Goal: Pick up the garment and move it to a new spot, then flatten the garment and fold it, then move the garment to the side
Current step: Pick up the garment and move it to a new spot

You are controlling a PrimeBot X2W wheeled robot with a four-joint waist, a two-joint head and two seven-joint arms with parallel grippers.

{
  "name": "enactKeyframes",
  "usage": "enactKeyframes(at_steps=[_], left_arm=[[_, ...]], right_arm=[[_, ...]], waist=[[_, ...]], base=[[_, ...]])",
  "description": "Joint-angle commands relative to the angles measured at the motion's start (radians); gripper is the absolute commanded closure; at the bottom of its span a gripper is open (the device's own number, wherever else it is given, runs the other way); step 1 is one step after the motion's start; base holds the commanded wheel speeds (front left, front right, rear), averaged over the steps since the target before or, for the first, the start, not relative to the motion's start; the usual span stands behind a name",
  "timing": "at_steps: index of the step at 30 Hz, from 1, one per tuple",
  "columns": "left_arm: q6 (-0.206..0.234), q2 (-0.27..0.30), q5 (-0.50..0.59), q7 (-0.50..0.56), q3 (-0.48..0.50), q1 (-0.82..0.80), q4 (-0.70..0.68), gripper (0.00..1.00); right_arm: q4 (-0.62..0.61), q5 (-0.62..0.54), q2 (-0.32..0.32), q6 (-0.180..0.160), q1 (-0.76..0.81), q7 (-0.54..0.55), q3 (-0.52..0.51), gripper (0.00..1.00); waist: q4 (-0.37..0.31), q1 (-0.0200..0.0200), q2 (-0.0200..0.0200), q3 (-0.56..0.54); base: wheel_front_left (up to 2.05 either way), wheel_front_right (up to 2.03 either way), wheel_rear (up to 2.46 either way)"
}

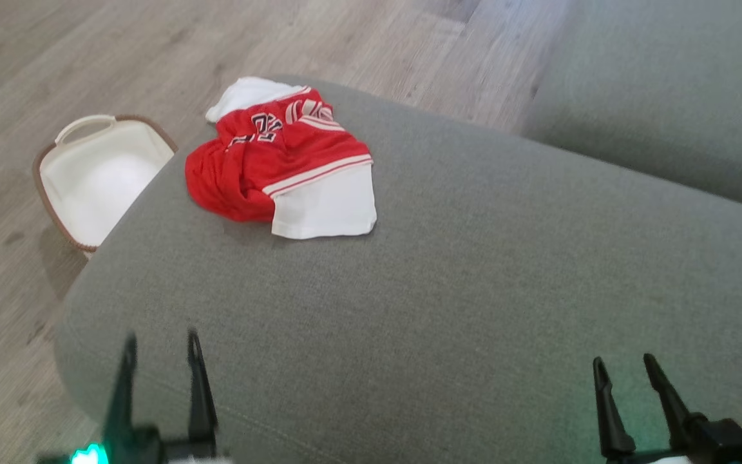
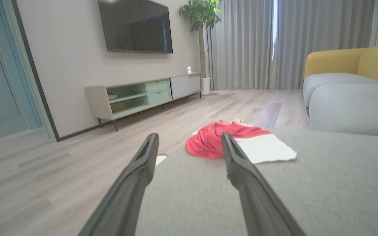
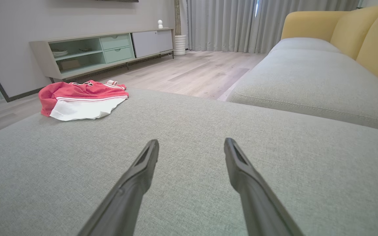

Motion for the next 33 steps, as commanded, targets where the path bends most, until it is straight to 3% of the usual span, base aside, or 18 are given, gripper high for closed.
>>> enactKeyframes(at_steps=[1, 4, 8, 12, 15, 24, 27, 33], left_arm=[[-0.007, 0.013, 0.005, -0.005, 0.043, -0.121, -0.053, 0.0], [-0.033, 0.033, 0.002, -0.005, 0.051, -0.27, -0.051, 0.0], [-0.094, 0.068, -0.002, 0.022, 0.047, -0.539, 0.061, 0.0], [-0.179, 0.083, -0.065, 0.163, 0.058, -0.832, 0.252, 0.0], [-0.206, 0.071, -0.167, 0.27, 0.121, -1.025, 0.44, 0.0], [-0.211, 0.149, -0.222, 0.491, 0.167, -1.332, 0.869, 0.0], [-0.211, 0.155, -0.23, 0.571, 0.163, -1.371, 0.983, 0.0], [-0.227, 0.162, -0.248, 0.634, 0.161, -1.383, 1.109, 0.0]], right_arm=[[-0.047, -0.018, -0.02, 0.007, -0.028, -0.011, 0.012, 0.0], [-0.078, -0.028, -0.067, 0.007, -0.054, -0.011, -0.004, 0.0], [-0.12, -0.031, -0.14, 0.007, -0.094, -0.011, -0.01, 0.0], [-0.161, -0.034, -0.223, 0.007, -0.144, -0.011, 0.005, 0.0], [-0.195, -0.042, -0.284, 0.007, -0.185, -0.011, 0.019, 0.0], [-0.266, -0.04, -0.368, 0.007, -0.29, -0.011, 0.04, 0.0], [-0.286, -0.041, -0.375, 0.007, -0.301, -0.011, 0.037, 0.0], [-0.306, -0.041, -0.363, 0.007, -0.321, -0.011, 0.027, 0.0]], waist=[[-0.017, -0.0001, 0.0, 0.053], [-0.047, -0.0001, 0.0, 0.143], [-0.086, -0.0001, 0.0, 0.261], [-0.132, -0.0001, 0.0, 0.371], [-0.173, -0.0001, 0.0, 0.45], [-0.281, -0.0001, 0.0, 0.627], [-0.3, -0.0001, 0.0, 0.665], [-0.322, -0.0001, 0.0, 0.718]], base=[[0.0, 0.0, 0.0], [0.0, 0.0, 0.0], [0.0, 0.0, 0.0], [0.0, 0.0, 0.0], [0.0, 0.0, 0.0], [0.0, 0.0, 0.0], [0.0, 0.0, 0.0], [0.0, 0.0, 0.0]])
